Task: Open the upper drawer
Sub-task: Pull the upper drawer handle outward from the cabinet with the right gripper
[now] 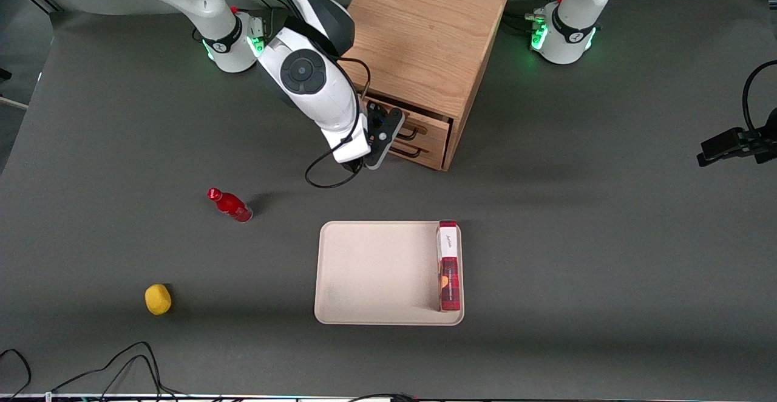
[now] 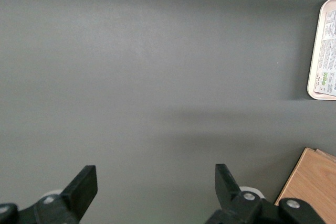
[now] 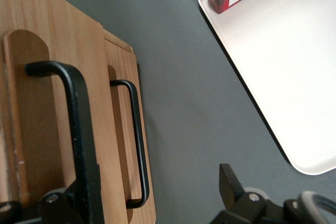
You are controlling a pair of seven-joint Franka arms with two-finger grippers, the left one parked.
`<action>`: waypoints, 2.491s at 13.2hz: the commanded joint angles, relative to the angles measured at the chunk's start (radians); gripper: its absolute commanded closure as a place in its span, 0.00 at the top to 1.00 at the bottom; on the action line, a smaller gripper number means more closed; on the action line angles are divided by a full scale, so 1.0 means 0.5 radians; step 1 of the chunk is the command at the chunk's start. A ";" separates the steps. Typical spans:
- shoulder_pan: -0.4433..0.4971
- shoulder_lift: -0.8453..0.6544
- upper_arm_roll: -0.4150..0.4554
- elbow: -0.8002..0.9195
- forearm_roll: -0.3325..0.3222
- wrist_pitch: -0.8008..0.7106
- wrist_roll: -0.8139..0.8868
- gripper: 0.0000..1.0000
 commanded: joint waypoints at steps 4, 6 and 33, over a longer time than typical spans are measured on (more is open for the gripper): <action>-0.008 0.104 -0.002 0.129 -0.099 0.002 0.030 1.00; -0.014 0.116 -0.005 0.138 -0.118 0.002 0.027 1.00; -0.024 0.276 -0.183 0.445 -0.284 -0.013 -0.139 1.00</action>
